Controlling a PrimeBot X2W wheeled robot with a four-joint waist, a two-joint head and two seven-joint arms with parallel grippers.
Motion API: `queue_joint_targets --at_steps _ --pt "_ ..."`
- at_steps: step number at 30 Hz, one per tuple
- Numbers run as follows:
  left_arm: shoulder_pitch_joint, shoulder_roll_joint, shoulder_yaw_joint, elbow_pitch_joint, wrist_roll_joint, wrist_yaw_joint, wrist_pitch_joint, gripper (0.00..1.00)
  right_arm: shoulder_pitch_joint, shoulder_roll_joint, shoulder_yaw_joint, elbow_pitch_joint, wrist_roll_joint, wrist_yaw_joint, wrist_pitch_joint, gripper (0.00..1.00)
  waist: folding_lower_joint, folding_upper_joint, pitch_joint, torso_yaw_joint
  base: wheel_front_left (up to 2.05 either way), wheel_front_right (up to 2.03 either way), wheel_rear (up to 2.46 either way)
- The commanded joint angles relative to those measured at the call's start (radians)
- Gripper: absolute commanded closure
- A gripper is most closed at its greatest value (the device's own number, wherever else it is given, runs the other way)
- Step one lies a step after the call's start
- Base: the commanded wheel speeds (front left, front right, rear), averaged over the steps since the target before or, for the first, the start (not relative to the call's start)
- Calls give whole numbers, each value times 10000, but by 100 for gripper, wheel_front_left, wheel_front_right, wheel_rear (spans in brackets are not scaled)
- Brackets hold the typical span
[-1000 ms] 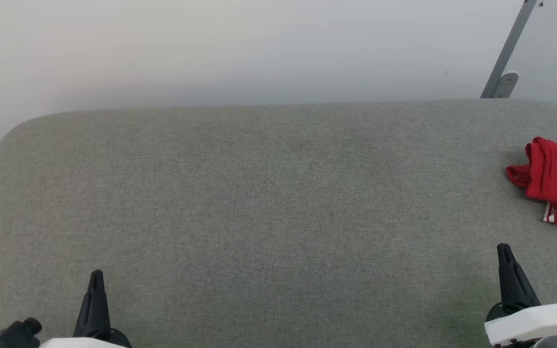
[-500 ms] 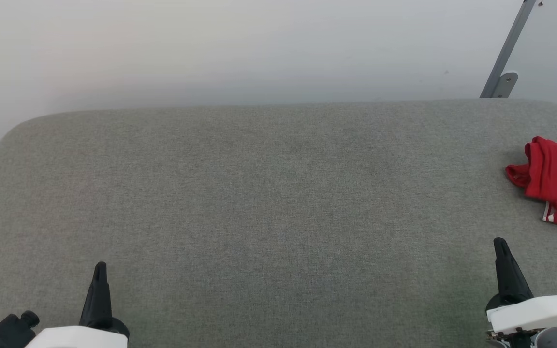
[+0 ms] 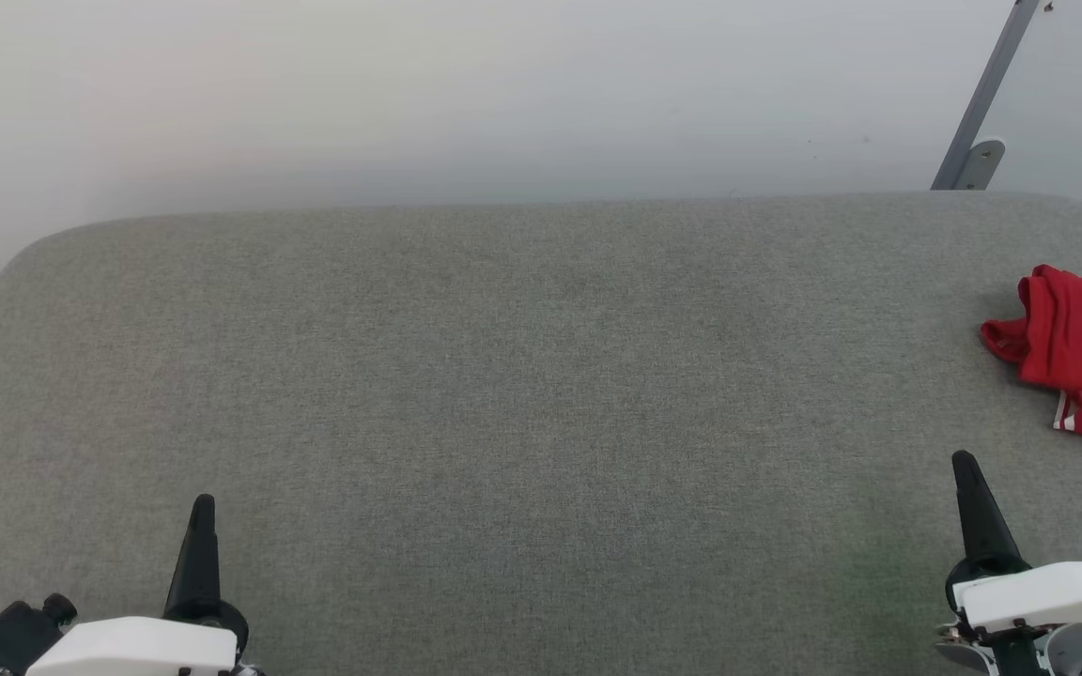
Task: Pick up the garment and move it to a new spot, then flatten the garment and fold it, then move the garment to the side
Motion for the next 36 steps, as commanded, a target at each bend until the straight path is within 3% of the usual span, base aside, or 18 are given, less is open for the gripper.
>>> queue_joint_targets --at_steps 1,36 --pt "-276 35 9 -72 -179 -23 67 100 -217 -3 -23 -72 199 1 84 100 0 -1 0 -1 0 0 0" --pt "-895 -58 4 290 -3222 -39 974 100 -579 353 -160 17 3262 1 995 100 0 -1 1 -37 0 0 0"
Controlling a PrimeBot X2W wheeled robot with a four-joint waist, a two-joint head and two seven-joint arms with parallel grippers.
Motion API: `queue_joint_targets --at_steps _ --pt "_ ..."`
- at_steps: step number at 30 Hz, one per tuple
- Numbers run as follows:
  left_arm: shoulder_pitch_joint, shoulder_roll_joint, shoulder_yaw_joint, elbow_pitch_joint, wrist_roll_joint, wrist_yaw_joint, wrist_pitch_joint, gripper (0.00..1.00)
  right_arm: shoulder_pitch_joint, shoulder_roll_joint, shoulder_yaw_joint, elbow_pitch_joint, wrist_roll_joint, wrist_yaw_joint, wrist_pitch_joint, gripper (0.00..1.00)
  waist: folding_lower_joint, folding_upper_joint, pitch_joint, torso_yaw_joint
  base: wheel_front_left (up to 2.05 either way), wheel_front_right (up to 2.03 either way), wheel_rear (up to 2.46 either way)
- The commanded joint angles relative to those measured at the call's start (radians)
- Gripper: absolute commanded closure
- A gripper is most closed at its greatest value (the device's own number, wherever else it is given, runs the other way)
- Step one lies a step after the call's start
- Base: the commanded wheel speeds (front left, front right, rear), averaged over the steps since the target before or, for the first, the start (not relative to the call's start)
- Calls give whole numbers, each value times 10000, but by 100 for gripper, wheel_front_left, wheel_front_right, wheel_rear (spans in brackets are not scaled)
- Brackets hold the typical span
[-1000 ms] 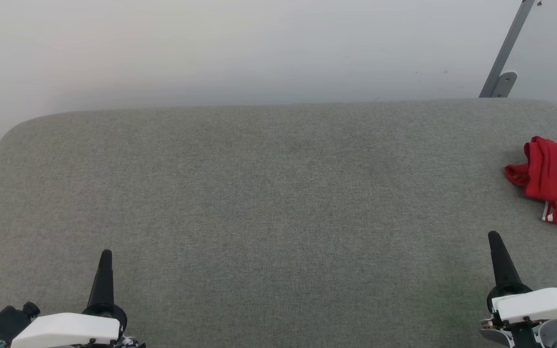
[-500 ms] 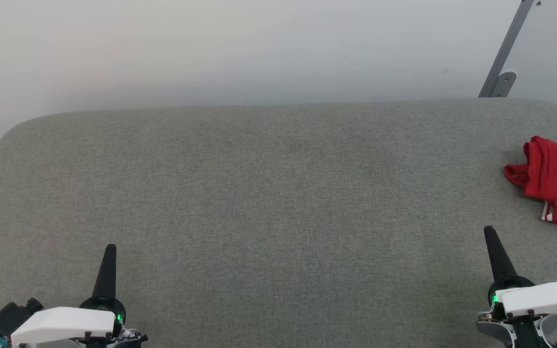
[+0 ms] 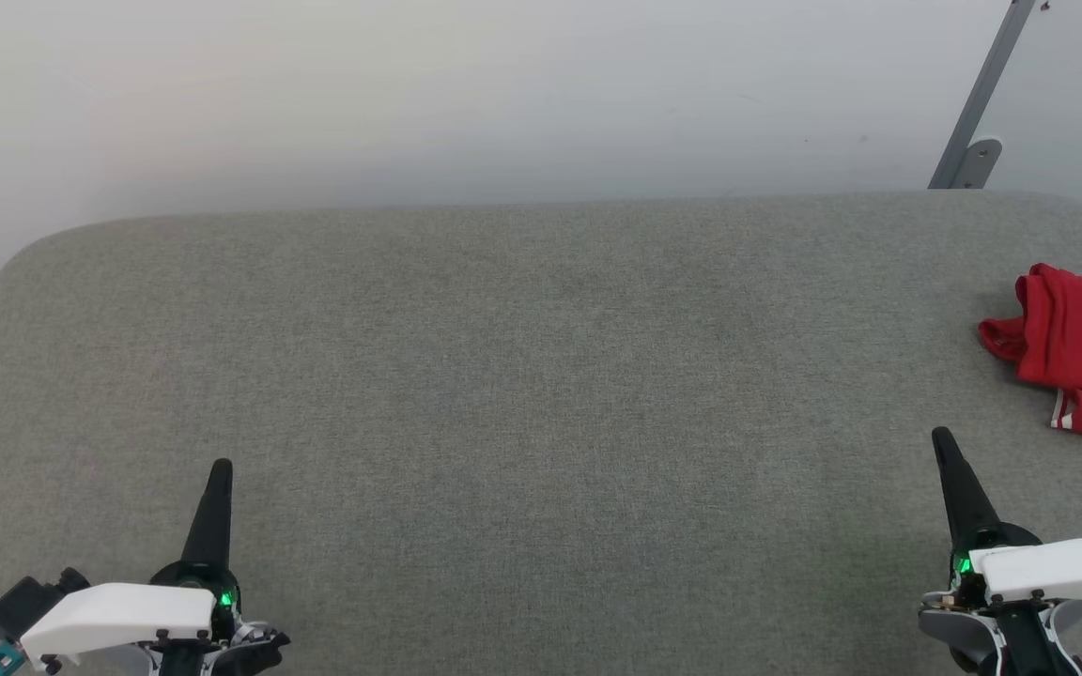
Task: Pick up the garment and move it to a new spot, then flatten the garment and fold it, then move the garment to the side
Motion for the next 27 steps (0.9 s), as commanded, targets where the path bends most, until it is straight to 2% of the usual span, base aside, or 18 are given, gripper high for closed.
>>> queue_joint_targets --at_steps 1,27 --pt "-215 -1 6 -11 -244 -40 89 100 -148 26 -31 -17 271 1 98 100 1 0 0 -2 0 0 0" --pt "-564 -51 5 193 -1895 -51 596 100 -360 237 -105 36 1958 1 608 100 1 0 1 -28 0 0 0"
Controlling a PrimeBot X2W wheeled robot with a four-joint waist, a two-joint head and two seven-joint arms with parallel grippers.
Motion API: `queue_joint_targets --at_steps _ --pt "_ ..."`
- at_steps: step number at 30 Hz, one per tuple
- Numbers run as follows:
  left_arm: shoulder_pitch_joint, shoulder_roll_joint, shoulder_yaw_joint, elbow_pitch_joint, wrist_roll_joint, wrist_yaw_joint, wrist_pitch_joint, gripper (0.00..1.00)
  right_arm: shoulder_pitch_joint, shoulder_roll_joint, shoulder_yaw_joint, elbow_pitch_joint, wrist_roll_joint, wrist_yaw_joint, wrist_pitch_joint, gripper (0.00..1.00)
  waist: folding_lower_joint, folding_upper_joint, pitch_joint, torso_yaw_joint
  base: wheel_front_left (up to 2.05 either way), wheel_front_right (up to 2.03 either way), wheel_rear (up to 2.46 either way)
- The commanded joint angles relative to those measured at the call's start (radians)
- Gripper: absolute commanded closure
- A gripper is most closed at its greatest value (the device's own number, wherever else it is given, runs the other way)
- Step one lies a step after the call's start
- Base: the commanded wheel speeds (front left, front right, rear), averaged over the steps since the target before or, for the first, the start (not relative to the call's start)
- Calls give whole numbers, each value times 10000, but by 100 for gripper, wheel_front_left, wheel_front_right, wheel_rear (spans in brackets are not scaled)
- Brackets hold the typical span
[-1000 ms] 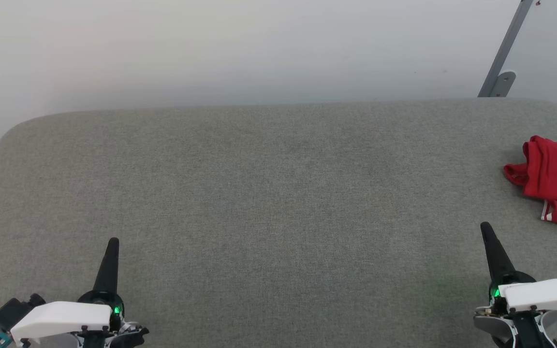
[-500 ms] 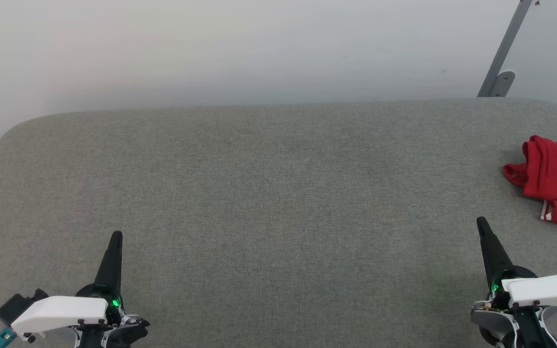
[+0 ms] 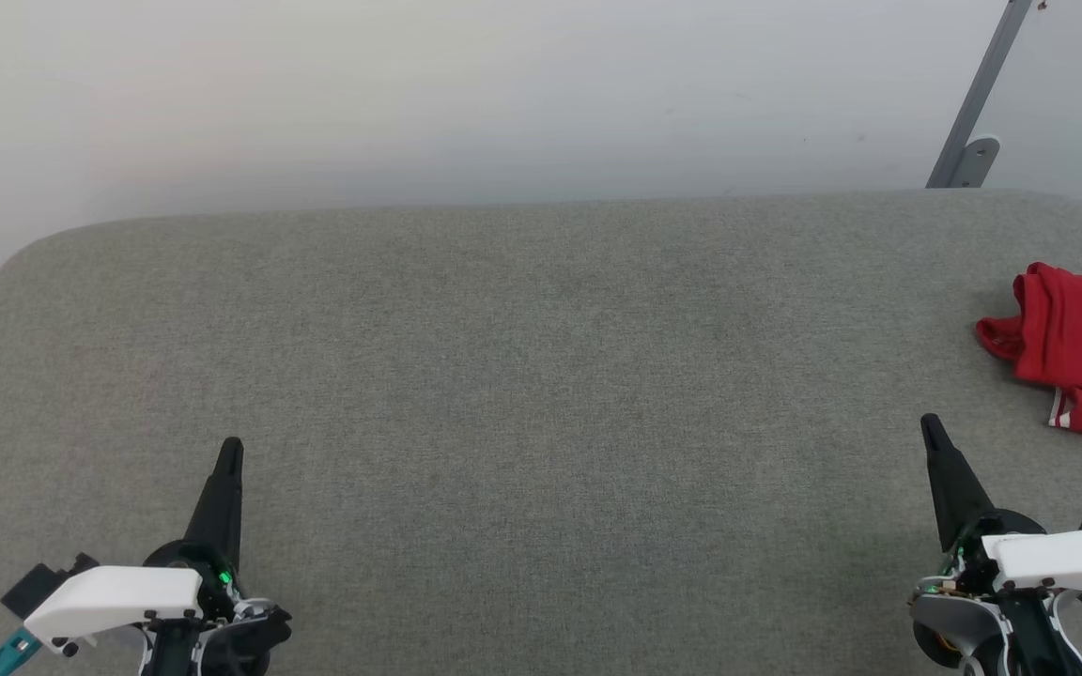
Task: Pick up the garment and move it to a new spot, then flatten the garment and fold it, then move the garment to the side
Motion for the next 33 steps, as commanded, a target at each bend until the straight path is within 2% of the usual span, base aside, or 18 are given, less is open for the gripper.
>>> queue_joint_targets --at_steps 1,12,33 --pt "-178 -7 4 9 -148 -52 82 100 -146 60 -30 15 196 1 69 100 0 0 0 -1 0 0 0" --pt "-299 -23 4 82 -745 -56 255 100 -204 124 -49 37 801 0 251 100 0 0 0 -12 0 0 0" --pt "-288 -19 2 79 -724 -55 254 100 -199 115 -46 36 769 0 249 100 0 0 0 -12 0 0 0"
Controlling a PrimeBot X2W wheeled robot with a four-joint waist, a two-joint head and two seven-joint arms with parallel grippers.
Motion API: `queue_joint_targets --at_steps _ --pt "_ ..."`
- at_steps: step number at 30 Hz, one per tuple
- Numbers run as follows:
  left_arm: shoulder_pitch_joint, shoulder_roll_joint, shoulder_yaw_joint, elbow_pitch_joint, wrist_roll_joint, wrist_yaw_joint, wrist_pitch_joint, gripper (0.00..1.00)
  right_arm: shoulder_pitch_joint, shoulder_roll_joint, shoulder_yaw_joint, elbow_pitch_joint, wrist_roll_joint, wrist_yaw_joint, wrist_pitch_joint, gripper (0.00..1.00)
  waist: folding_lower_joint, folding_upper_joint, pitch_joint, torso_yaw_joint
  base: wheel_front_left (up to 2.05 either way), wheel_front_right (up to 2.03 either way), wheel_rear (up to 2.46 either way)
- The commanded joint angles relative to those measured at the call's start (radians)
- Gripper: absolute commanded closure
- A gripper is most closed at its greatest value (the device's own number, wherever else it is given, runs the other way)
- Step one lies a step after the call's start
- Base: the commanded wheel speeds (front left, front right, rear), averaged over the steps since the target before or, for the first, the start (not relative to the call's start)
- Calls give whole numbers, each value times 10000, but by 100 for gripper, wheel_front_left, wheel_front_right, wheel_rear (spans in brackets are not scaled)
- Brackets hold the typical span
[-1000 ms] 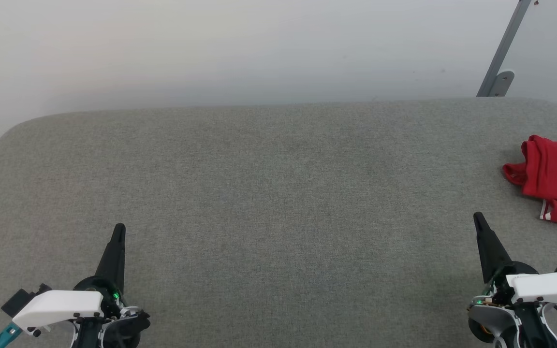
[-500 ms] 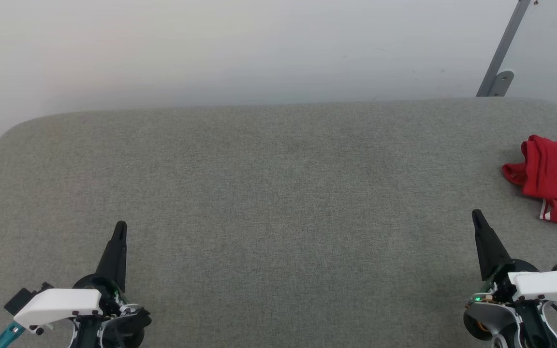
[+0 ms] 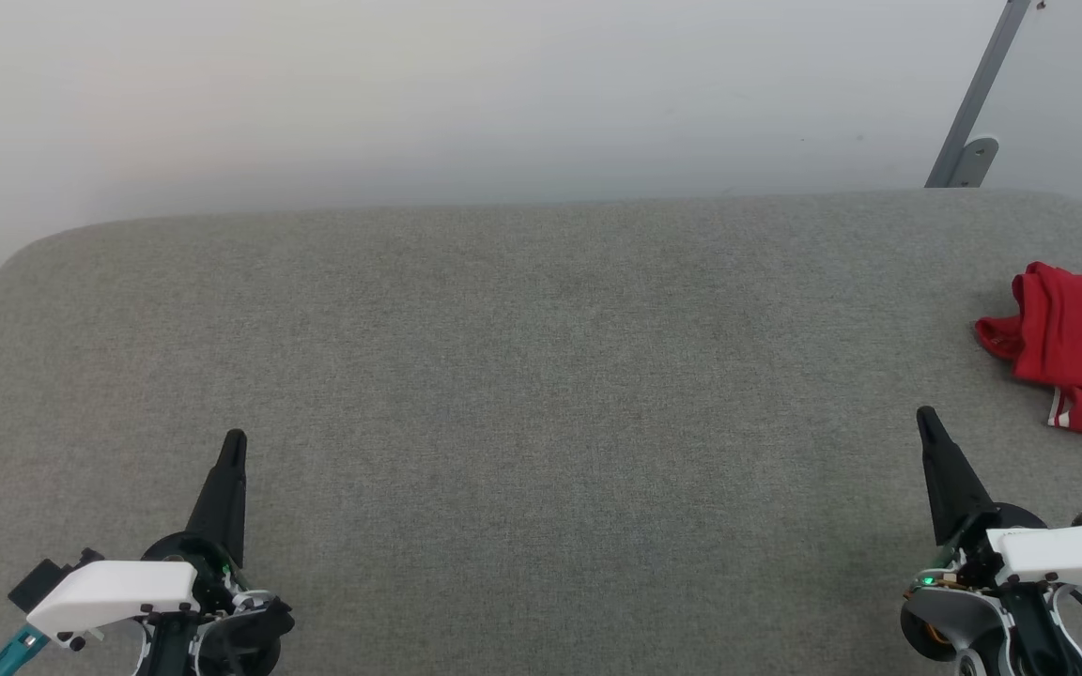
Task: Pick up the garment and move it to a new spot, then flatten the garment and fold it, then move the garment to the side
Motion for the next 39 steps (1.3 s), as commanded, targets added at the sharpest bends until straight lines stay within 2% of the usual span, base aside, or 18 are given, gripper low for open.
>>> queue_joint_targets --at_steps 1,39 --pt "-117 9 4 -3 -20 -53 36 100 -88 17 -1 24 37 0 32 100 0 0 0 0 0 0 0" --pt "-117 10 5 -4 -20 -53 28 100 -88 17 2 24 39 0 29 100 0 0 0 0 0 0 0"
